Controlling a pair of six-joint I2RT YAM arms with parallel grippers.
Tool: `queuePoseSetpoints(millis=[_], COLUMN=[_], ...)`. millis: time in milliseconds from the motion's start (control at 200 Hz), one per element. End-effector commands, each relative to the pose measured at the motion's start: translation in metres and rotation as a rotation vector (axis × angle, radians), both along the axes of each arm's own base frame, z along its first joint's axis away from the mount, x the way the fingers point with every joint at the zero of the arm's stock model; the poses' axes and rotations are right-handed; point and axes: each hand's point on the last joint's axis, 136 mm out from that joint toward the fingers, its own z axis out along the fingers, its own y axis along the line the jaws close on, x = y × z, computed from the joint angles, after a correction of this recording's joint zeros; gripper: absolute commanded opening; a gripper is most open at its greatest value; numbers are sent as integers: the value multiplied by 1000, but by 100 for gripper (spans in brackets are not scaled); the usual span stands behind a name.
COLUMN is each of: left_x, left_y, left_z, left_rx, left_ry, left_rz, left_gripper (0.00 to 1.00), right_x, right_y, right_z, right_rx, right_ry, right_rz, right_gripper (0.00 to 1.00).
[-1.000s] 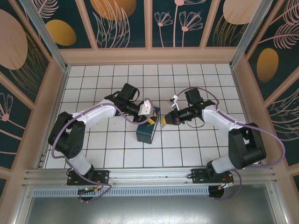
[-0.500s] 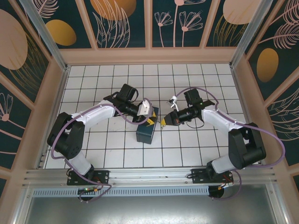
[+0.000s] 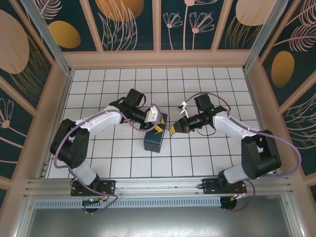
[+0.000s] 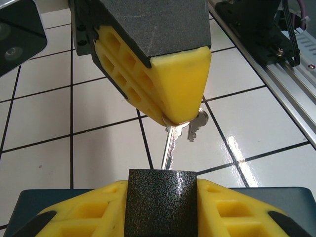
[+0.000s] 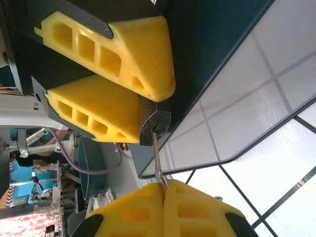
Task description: Unlock the padlock with the key
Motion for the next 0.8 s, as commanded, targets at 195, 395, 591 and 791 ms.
queuePoseSetpoints(millis=[195, 395, 591, 791], left_x=[-9, -6, -7, -11], left_y=[-4, -5, -5, -5], left_z=[15, 15, 17, 15], left_rx=[-47, -49, -52, -27], left_ry=[0, -1, 2, -9], left_rz=[-50, -44, -45, -57], left_gripper=[32, 32, 31, 31], right_x=[6, 0, 3, 8], right_y=[9, 12, 13, 18], right_z=[17, 20, 15, 22], right_rx=[55, 61, 49, 69], right_ry=[-62, -83, -79, -85], right_rz=[22, 44, 36, 45], right_gripper=[0, 0, 0, 0])
